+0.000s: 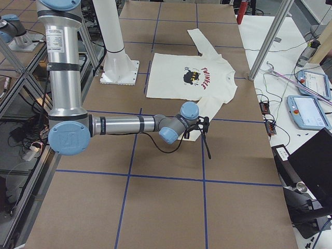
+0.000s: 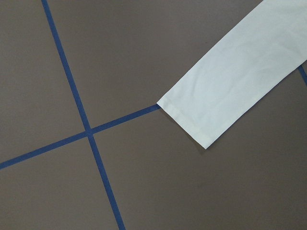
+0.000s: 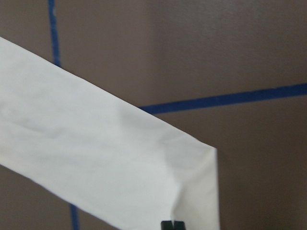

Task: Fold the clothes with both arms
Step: 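Lift the sleeve with the right gripper and lay it across the shirt front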

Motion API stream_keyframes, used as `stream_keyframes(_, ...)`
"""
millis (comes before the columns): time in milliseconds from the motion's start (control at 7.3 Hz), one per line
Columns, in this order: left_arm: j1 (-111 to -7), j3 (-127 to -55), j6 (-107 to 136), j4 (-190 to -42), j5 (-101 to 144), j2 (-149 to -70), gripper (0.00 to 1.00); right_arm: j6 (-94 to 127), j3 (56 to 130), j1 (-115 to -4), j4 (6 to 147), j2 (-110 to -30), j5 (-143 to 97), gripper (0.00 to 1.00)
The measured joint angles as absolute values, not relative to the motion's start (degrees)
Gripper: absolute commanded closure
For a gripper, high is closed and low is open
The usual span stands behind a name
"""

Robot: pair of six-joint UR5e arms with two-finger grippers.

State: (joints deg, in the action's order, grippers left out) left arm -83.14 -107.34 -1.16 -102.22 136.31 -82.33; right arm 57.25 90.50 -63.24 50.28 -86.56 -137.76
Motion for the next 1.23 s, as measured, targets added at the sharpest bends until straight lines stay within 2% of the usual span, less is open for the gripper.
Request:
stream_keyframes(274,-83.15,-107.6,-1.12,-102.22,136.63,-82.26,0.0,61.95,98.41,-62.29,65.82,-75.8,-137.66,1.0)
stream_keyframes(548,-83.18,-108.01,-1.08,-102.23,136.87,-82.17,0.0,73.14,99.26,-55.66,77.15,-58.75,-131.88,1.0)
stream_keyframes(822,-83.1,-108.29,-0.96,-102.59,136.85,-82.38,0.0,82.98,90.92,-43.25,78.8,-41.52,-116.94,1.0)
stream_keyframes(1096,-83.06,-108.03,-0.89,-102.6,136.88,-82.46,0.0,84.29,74.73,-32.45,74.15,-28.59,-104.91,1.0)
stream_keyframes(1234,-83.06,-107.72,-0.88,-102.53,136.87,-82.53,0.0,84.43,67.3,-28.49,71.02,-24.75,-100.35,1.0)
